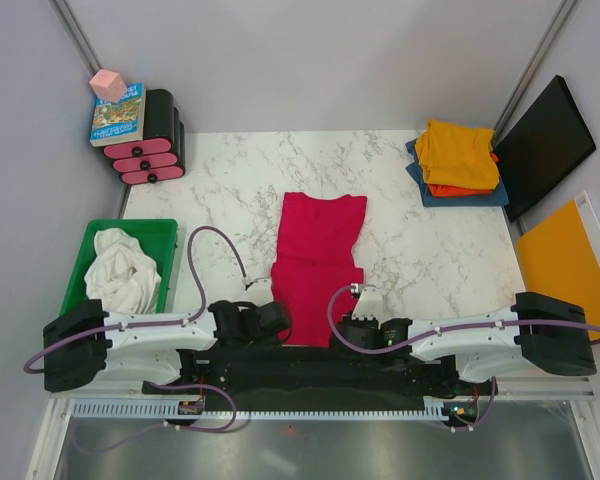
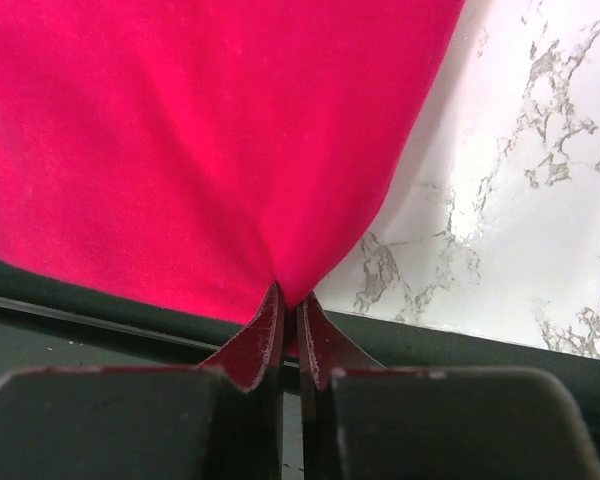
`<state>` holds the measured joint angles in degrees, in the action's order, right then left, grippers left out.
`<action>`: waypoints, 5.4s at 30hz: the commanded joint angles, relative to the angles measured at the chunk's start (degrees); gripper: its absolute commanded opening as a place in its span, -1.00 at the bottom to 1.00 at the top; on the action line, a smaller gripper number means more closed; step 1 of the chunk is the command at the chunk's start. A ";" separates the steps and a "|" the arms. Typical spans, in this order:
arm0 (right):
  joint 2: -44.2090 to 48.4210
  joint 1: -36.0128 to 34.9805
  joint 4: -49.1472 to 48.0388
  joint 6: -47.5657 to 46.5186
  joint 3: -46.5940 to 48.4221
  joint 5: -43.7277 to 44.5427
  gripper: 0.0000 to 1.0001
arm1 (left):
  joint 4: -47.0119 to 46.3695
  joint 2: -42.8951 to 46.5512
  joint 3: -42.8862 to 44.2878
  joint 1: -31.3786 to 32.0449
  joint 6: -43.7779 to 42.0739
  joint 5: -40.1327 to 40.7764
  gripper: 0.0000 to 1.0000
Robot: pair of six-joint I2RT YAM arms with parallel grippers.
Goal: Fold and stack the t-shirts
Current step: Grab one side of the 2/3 rectangular tshirt with both arms, then fold the long partially folded tshirt into a neat square, then smooth out wrinkles on the folded tshirt
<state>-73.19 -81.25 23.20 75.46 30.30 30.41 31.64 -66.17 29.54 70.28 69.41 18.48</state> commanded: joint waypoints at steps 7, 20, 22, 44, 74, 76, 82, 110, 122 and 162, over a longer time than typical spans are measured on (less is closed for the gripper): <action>0.59 -4.17 14.48 2.14 2.56 1.92 -1.00 | -0.79 1.13 -0.01 1.87 2.31 2.44 -0.96; 0.85 -6.29 23.99 0.57 12.32 14.23 -1.00 | 3.34 -0.27 10.27 5.57 -1.90 6.92 -0.96; 0.59 -6.29 25.74 0.39 13.72 16.24 -1.00 | 3.69 -0.54 11.24 5.57 -2.61 7.79 -0.96; 0.77 12.95 19.80 -23.85 26.47 21.45 -1.00 | 8.27 -3.35 26.09 -1.09 -14.82 15.36 -0.96; -27.88 45.12 0.27 -44.61 47.82 6.41 -1.00 | -5.09 -35.60 55.88 -31.25 -42.86 5.26 -0.96; -29.98 46.53 -0.17 -44.70 50.02 5.71 -1.00 | -5.27 -37.96 57.29 -32.48 -42.86 4.73 -0.96; -38.33 48.12 -1.05 -45.14 55.12 4.83 -1.00 | -6.32 -44.03 61.33 -35.38 -43.65 3.41 -0.96; -48.47 52.95 -9.13 -49.88 65.69 -1.23 0.27 | -5.01 -55.39 73.56 -40.05 -42.34 2.08 0.55; -37.11 50.32 -13.62 -47.60 51.79 -3.60 -1.00 | -7.73 -48.61 66.00 -37.33 -39.70 -2.48 -0.02; -11.99 43.72 -9.84 -56.38 41.24 19.14 0.96 | -10.11 -20.24 39.29 -28.80 -38.73 -0.72 0.61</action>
<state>-94.26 -38.63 14.81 25.63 68.77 38.17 22.76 -94.43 70.43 41.23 33.12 16.45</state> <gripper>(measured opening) 0.980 0.789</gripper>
